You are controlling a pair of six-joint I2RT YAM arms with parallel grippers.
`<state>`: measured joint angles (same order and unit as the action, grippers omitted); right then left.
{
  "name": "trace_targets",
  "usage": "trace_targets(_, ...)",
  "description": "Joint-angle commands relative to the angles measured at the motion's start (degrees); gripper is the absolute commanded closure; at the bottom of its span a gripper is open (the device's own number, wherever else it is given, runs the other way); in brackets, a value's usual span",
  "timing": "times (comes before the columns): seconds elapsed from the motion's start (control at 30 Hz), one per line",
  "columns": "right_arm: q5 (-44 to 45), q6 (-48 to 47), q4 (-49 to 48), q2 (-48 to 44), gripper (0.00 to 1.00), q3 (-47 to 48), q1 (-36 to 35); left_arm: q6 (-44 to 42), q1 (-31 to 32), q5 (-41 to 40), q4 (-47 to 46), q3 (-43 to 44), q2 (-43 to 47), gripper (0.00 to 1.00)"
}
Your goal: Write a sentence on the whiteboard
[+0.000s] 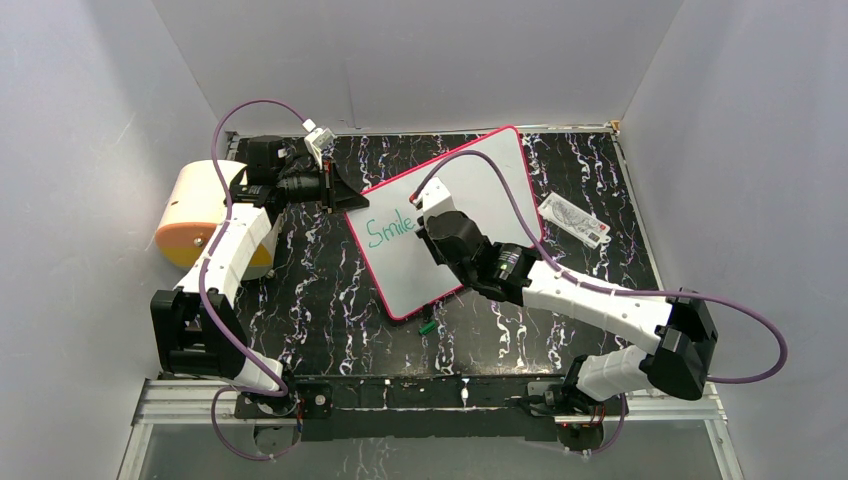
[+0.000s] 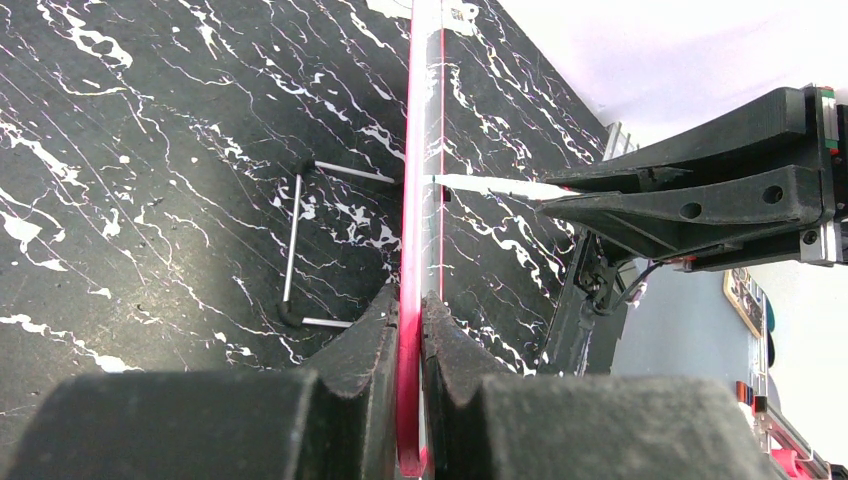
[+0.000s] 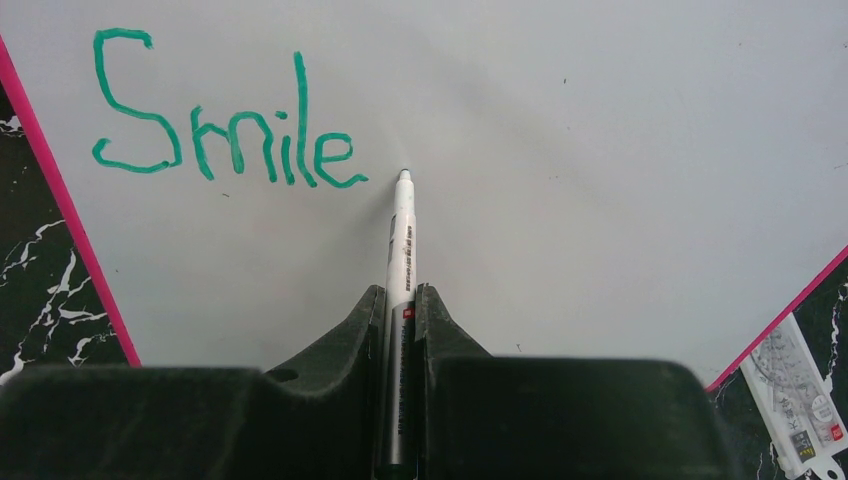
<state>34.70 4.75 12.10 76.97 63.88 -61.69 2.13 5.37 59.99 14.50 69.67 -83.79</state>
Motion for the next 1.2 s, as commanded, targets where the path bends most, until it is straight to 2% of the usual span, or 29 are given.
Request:
trace_targets(0.0,0.48,0.78,-3.31,0.72,1.0,0.35,0.55,-2.53,0.61,-3.15,2.64,-2.04,-0.94,1.0)
trace_targets(0.7,0.46,2.36,2.97,2.59,1.0,2.63,1.11,-2.48,0.61,-3.3,2.69,-2.06,-0.85,1.0)
trace_targets(0.97,-3.29,2.79,3.23,-0.39,1.0,1.7,1.1,-2.5,0.61,-3.56,2.65,-1.99,-0.85,1.0)
trace_targets(1.17,1.1,1.18,1.84,-4.47,1.0,0.11,1.29,-2.55,0.61,-3.69,2.69,-1.99,-0.93,1.0)
